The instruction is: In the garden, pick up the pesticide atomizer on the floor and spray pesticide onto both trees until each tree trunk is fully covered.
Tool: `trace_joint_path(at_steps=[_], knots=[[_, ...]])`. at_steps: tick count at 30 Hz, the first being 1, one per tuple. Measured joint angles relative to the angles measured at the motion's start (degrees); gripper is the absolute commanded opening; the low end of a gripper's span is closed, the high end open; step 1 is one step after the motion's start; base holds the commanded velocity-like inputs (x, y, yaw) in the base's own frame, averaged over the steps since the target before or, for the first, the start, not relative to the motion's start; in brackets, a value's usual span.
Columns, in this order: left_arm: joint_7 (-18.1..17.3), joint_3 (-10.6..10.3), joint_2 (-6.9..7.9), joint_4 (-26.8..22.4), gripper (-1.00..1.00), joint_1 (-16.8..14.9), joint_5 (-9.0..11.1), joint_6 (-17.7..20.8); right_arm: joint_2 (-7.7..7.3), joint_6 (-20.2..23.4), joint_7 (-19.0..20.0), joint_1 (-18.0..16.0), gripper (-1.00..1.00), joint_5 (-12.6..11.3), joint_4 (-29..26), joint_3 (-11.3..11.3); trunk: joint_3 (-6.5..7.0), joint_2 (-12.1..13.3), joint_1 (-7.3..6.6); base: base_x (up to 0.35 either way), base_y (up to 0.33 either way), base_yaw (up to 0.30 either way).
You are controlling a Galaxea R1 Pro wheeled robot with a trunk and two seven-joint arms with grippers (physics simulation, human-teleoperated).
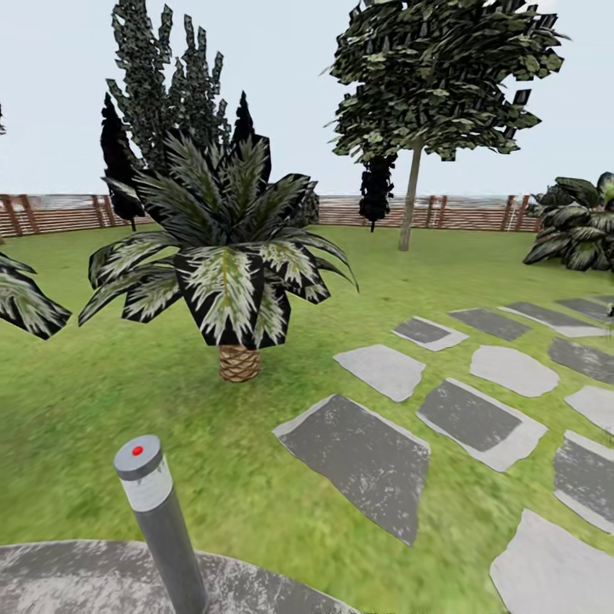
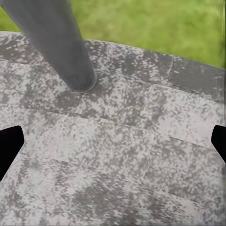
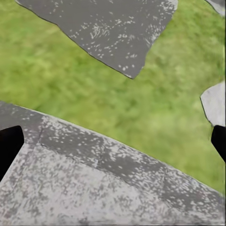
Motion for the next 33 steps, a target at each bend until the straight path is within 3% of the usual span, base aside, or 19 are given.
trace_joint_path(at_steps=[11,33], knots=[[0.09,0.16,0.1,0.01,1.0,-0.02,0.06,-0.07,0.03,-0.04,-0.05,0.0,1.0,0.0,0.1,-0.98,-0.63,0.0,0.0,0.0,0.0,-0.248],[0.17,0.16,0.12,0.01,1.0,-0.02,0.13,-0.1,0.09,-0.04,0.01,0.0,1.0,0.0,0.21,-0.98,-5.98,-8.81,4.83,0.0,0.0,-0.23]])
